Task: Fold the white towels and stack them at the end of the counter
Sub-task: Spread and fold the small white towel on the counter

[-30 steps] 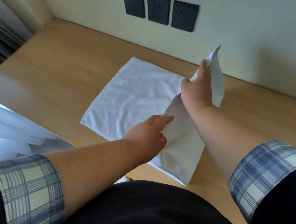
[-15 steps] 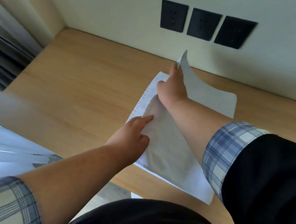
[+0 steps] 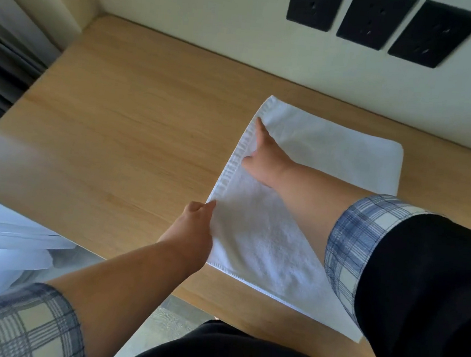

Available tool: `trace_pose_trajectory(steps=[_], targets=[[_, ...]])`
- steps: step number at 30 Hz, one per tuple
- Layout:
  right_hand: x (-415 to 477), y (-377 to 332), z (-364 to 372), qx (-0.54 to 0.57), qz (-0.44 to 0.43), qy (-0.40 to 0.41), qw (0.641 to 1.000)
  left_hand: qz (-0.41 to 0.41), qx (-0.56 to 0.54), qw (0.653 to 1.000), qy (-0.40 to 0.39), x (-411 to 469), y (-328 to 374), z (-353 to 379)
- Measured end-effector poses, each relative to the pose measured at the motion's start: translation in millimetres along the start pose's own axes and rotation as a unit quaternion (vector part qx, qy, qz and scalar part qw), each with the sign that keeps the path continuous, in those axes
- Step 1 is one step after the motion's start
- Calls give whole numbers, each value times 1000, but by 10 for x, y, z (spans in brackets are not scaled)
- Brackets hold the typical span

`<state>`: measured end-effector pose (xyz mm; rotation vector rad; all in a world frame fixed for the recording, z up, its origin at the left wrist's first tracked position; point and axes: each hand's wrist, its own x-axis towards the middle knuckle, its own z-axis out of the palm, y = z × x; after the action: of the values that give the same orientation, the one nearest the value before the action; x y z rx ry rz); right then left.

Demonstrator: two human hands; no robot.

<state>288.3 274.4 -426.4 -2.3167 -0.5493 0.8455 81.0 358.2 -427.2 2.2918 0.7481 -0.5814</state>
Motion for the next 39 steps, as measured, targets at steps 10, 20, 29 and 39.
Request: trace_pose_trajectory(steps=[10,20,29,39], targets=[[-375,688,-322,-254,-48,19,966,235,269,933,-47,-261,331,361],[-928,1269,-440,-297,76,55,950,95,328,940,-14,22,472,403],[-1595,1514,79,-316,22,36,948,212,347,914,14,109,702,556],[-1598,1627,241,-345,28,63,936,193,298,932,70,562,392,612]])
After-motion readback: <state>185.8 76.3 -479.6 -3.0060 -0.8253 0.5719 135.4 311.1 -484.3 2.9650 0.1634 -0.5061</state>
